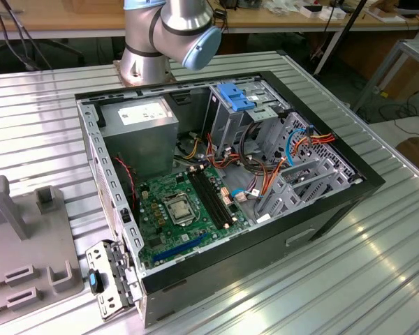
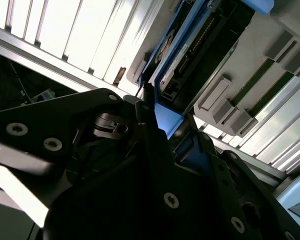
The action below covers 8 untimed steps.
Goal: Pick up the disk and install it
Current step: 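Pick up the disk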
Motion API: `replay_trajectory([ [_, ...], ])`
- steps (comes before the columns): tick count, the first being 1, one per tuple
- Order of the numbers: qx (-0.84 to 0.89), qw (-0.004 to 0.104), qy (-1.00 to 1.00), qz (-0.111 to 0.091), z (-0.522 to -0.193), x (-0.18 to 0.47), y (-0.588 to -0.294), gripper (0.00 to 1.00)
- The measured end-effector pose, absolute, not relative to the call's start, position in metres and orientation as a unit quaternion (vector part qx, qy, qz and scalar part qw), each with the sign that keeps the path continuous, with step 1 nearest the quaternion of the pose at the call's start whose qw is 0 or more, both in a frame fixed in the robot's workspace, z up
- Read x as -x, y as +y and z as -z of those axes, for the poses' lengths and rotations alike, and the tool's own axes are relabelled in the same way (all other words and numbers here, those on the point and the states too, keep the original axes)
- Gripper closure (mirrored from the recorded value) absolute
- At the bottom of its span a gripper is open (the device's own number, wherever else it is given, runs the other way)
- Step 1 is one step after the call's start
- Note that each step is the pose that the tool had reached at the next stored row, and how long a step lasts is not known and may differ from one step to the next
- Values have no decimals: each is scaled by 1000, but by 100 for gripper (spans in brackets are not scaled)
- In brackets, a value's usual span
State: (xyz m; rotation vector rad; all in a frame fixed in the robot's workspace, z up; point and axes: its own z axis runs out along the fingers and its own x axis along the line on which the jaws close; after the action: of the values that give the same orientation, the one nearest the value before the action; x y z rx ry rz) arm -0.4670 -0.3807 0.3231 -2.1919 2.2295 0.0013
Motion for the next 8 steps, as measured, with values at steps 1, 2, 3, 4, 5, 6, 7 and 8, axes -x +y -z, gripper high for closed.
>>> replay_trajectory([
  [1,701,8,713,0,-325,467,-381,63],
  [2,701,8,713,0,-327,467,-381,63],
  [3,701,8,713,0,-331,467,-381,63],
  [4,701,8,713,0,-334,467,-381,63],
  [5,701,8,713,0,-337,467,-381,63],
  [6,701,8,713,0,-340,467,-381,63],
  [7,701,7,713,0,-344,467,-381,63],
  [8,701,8,713,0,-347,467,-381,63],
])
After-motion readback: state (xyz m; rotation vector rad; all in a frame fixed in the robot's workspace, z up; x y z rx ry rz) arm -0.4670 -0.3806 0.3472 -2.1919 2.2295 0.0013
